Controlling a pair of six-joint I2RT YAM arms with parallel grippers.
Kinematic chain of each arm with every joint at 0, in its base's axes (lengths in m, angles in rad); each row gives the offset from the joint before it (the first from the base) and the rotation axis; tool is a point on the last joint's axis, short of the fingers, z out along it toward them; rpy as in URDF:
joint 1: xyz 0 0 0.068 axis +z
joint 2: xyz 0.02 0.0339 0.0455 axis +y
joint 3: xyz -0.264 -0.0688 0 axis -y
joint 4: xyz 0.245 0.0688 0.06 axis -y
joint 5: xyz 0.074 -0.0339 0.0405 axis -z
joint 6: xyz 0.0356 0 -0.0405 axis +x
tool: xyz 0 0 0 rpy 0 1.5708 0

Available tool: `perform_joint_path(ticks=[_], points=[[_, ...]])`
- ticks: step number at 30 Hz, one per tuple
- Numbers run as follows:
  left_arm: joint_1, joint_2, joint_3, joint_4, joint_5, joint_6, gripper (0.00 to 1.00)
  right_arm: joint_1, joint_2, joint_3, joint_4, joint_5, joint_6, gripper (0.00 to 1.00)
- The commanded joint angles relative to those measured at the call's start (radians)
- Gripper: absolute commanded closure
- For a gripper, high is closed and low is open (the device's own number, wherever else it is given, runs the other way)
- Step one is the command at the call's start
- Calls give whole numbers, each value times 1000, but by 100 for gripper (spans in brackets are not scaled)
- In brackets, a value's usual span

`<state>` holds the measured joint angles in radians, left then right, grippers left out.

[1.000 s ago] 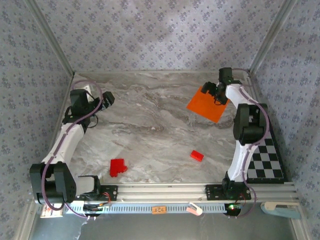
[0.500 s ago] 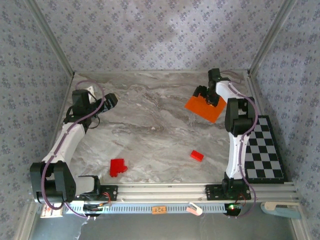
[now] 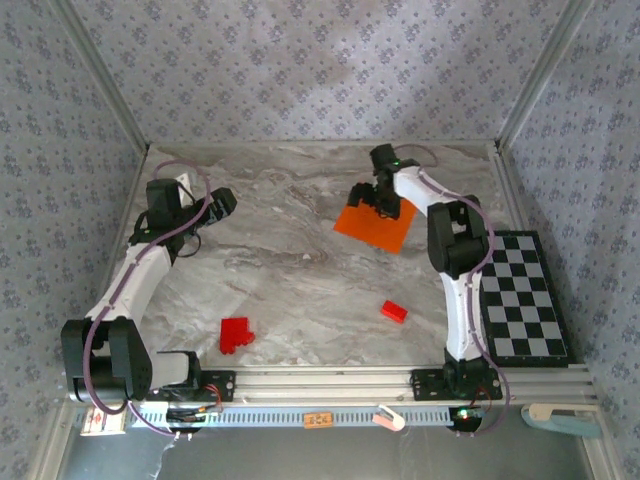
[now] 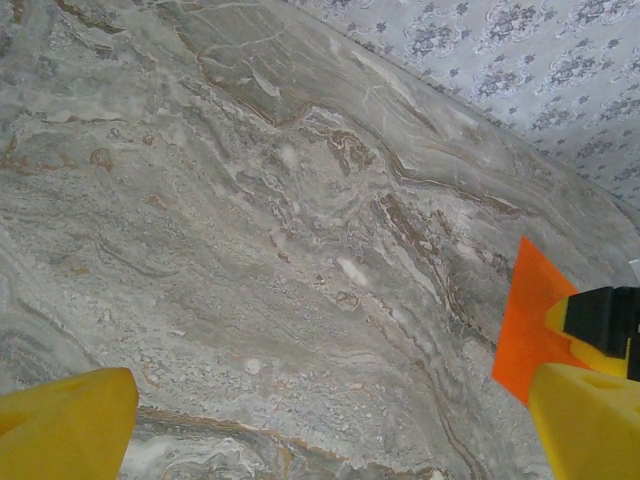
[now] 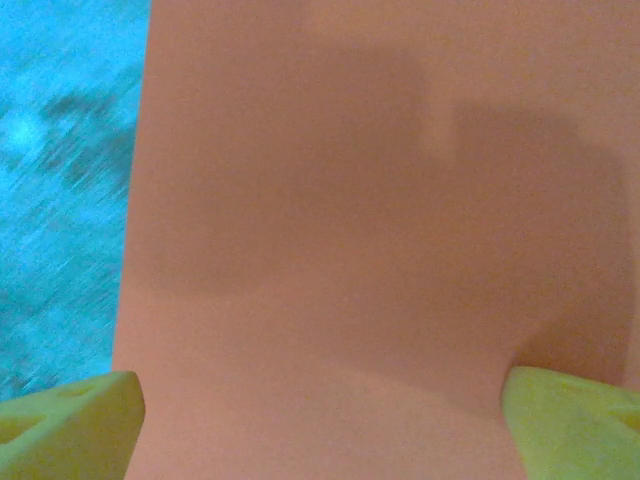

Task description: Fold a paper plane with a square sheet of paper (pick it up from the middle)

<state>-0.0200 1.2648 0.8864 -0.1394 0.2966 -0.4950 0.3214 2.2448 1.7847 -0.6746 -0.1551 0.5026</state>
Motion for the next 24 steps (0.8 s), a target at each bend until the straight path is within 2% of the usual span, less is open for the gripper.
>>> perform_joint_path(ticks=[1,6,11,16,19,24], points=[[-9,15,21,-18,16,19,0,120,-2,-59,-52,-81,57,5],[-15,33,37,-44,3,21,0,285,-45,-134,53,-116,176,6],[-20,56,59,-83,-4,18,0,357,-95,-131,94,-122,238,5],[-48,88,116,-175,-16,18,0,315,-269,-213,227,-105,260,3],[-91,119,168,-257,-31,35,0,264,-368,-322,285,-58,232,1],[-237,215,266,-421,-119,88,0,136,-457,-488,333,-30,185,0]])
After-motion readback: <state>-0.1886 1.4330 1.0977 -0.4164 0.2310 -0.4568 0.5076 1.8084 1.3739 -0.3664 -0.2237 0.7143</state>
